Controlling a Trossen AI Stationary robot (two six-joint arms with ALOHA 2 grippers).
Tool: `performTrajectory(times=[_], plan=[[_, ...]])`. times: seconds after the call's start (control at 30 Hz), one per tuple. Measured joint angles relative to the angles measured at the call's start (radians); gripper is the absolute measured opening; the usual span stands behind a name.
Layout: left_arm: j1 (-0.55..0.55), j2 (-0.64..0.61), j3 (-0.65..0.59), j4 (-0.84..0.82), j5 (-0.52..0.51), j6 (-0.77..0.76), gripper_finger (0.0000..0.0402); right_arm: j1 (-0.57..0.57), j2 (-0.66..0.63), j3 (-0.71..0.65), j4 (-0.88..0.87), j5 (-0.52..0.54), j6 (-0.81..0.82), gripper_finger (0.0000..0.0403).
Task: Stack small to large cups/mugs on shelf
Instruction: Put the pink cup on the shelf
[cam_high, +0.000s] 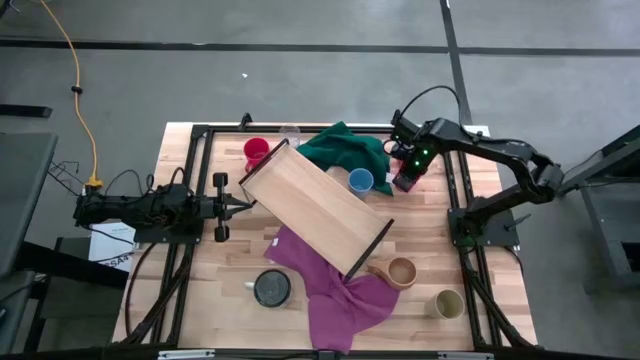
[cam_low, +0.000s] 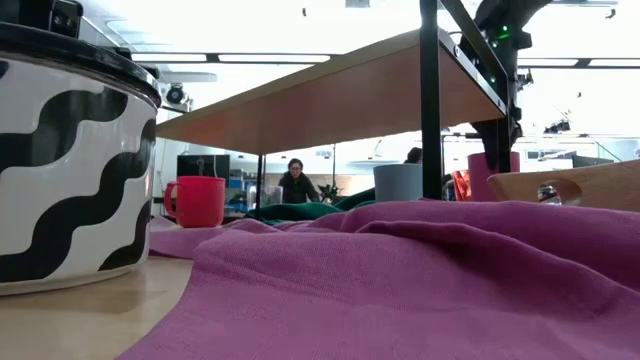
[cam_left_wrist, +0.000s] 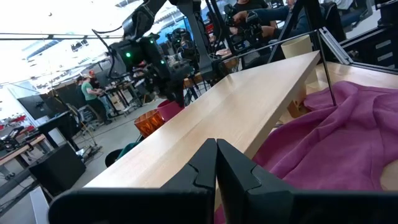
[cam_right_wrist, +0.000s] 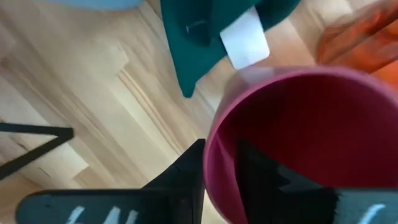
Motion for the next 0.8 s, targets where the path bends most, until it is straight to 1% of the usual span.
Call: performTrajectory(times=[0.27,0.47,0.57,0.8], plan=[[0.0,0.0,0.0,0.0,0.0,0.0,0.0001,0.037,-0.002,-0.027,0.049,0.018,-0.002,0.0064],[0.0,0.0,0.0,0.0,0.0,0.0,0.0001,0.046,-0.002,-0.027,0.059,0.019,0.001,0.0042],[0.0,0.0,0.0,0.0,0.0,0.0,0.0001,0.046,-0.002,-0.027,0.057,0.043,0.002,0.0029],[0.0,0.0,0.0,0.0,0.0,0.0,0.0001,0.046,-0.003,-0.026,0.054,0.053,-0.001,0.0004]])
